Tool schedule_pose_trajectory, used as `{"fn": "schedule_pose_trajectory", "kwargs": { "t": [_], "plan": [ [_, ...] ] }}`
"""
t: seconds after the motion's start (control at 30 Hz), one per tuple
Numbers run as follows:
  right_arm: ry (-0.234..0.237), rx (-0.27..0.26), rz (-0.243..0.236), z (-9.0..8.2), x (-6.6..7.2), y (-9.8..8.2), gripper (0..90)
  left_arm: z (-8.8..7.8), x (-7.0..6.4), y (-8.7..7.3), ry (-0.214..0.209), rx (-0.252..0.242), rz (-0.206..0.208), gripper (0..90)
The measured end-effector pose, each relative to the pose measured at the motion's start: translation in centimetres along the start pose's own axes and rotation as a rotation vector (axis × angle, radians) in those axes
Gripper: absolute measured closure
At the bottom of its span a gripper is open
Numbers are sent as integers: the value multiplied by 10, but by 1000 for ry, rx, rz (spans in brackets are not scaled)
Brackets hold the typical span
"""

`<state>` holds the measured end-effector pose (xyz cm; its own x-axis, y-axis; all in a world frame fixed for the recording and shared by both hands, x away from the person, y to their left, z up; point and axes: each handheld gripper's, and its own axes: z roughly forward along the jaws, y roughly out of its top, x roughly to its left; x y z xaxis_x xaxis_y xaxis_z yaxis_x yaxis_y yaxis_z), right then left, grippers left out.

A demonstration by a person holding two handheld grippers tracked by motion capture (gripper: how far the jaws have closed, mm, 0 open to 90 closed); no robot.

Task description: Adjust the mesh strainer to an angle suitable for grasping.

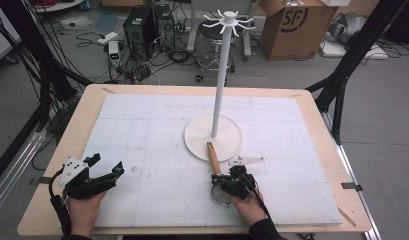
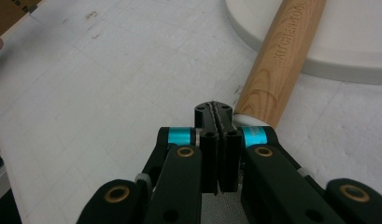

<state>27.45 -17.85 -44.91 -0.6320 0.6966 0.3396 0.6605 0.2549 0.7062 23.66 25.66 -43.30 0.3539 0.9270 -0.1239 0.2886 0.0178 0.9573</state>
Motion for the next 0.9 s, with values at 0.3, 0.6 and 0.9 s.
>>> {"fn": "schedule_pose_trajectory", "kwargs": {
  "t": [0.3,0.6,0.9],
  "plan": [
    [8,2,2,-2,-3,-1,896,0,0,0,1,1,0,140],
    [28,11,11,-5,-8,-1,896,0,0,0,3,3,-1,140],
    [49,-6,12,-8,-8,0,896,0,0,0,1,2,-2,140]
  ]
}}
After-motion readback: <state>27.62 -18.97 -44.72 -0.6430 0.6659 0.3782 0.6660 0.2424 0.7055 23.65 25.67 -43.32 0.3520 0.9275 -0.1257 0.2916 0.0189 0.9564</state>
